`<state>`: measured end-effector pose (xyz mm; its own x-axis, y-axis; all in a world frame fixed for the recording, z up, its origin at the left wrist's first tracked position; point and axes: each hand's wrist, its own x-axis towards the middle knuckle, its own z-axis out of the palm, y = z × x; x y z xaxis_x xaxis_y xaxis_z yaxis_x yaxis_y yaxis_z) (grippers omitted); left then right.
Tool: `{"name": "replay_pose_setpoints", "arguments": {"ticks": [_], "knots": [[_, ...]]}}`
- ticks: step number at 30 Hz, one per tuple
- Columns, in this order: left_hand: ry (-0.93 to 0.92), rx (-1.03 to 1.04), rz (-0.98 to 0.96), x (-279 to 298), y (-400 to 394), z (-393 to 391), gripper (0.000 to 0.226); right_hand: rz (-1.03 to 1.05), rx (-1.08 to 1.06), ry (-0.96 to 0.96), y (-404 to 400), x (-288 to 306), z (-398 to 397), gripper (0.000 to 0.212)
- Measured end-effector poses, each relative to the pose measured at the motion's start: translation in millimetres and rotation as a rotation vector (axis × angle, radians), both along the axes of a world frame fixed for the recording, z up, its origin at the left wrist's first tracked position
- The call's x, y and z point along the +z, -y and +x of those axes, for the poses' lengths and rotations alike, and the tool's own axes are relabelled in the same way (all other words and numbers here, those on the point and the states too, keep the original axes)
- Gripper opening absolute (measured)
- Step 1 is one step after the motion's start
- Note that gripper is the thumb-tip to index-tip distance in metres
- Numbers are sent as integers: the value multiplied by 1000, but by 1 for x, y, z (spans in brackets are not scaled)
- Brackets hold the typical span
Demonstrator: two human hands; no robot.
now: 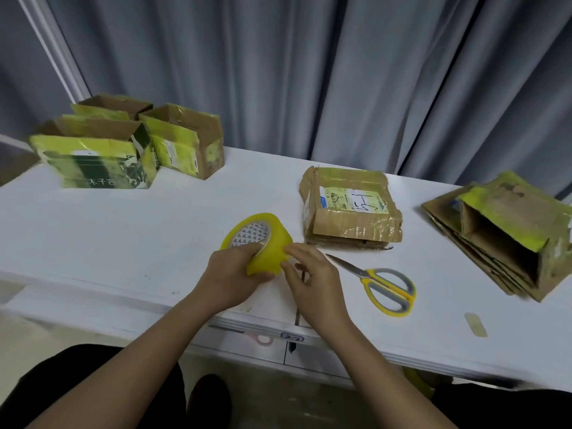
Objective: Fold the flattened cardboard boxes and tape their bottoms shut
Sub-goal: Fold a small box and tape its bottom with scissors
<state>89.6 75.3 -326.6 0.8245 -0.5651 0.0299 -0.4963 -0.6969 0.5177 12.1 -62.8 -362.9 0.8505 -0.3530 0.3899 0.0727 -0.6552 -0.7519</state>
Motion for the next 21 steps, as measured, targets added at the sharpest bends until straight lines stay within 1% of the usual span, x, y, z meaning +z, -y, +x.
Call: {"name": "replay_pose_setpoints", "arguments": {"ticks": [4, 6, 8, 11, 13, 16, 21], "knots": [[-116, 26, -75, 0, -2, -3, 48, -74, -32, 66, -4, 5, 0, 28], [-154, 27, -109, -3, -2, -4, 48, -4, -40, 77, -2, 11, -1, 24], [-144, 33, -99, -5, -1, -8, 51, 114, -49, 50, 2, 17, -1, 32], [-113, 39, -87, -5, 3, -12, 53, 217, -63, 17, 10, 20, -2, 44], [-118, 38, -95, -5, 6, -13, 51, 231, -86, 5, 13, 20, -4, 46], [-108, 37, -85, -6, 9, -14, 49, 194, -126, 6, 14, 22, -6, 45], [-84, 28, -72, -7, 14, -17, 51, 198, -142, 7, 19, 23, -7, 42]]}}
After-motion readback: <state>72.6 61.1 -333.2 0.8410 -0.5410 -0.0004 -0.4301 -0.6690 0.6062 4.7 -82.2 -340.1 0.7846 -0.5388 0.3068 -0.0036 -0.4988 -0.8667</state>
